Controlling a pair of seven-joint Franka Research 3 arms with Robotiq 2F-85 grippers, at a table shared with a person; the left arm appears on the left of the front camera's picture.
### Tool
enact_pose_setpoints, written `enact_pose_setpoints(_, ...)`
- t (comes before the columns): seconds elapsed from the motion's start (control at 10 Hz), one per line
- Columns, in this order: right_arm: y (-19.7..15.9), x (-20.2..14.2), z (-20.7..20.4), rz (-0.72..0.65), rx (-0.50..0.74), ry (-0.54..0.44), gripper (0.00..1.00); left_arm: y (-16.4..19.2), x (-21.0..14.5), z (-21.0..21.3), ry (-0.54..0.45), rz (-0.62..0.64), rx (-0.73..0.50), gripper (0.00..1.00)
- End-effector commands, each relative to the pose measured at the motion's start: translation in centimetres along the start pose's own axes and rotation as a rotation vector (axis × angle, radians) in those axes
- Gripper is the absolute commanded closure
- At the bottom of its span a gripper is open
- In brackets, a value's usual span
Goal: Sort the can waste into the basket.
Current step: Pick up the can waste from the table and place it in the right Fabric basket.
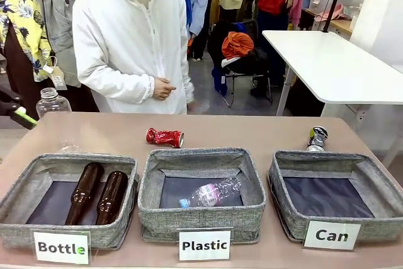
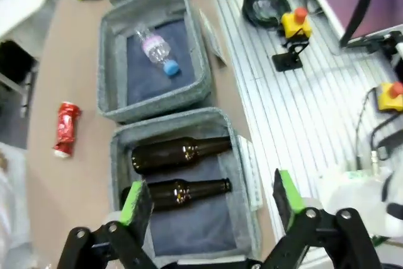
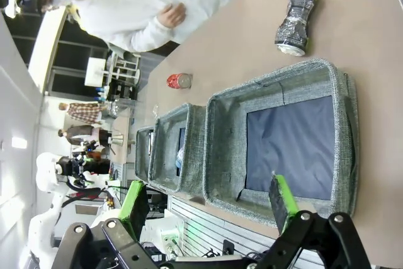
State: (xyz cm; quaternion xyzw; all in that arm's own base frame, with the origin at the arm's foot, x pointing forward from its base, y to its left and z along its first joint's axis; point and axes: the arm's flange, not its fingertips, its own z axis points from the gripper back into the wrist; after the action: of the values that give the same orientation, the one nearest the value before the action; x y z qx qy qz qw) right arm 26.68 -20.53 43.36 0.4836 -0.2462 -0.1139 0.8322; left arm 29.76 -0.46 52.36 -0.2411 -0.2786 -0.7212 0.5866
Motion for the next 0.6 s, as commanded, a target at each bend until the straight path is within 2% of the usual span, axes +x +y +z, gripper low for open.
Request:
enact_pose_setpoints(0.0, -0.1, 0.3, 0.1, 0.026, 0.022, -0.016, 0.00, 5.3, 1.9, -0.6, 0.031, -0.039, -0.104, 0.00)
enact_pose_setpoints(0.1, -0.1, 0.3, 0.1, 0.026, 0.022, -0.016, 0.00, 9.6, 3.5, -2.0, 0.082, -0.056, -0.175, 0.00)
enact_pose_setpoints(0.3, -0.1, 0.3, 0.1, 0.026, 0.022, -0.016, 0.00, 17.3, 6.1, -5.8, 0.170, 0.001, -0.215, 0.00)
enact_pose_setpoints(0.5, -0.1, 0.3, 0.1, 0.026, 0.022, -0.016, 0.00, 23.8, 7.7, -11.7, 0.273, 0.051, -0.278, 0.00)
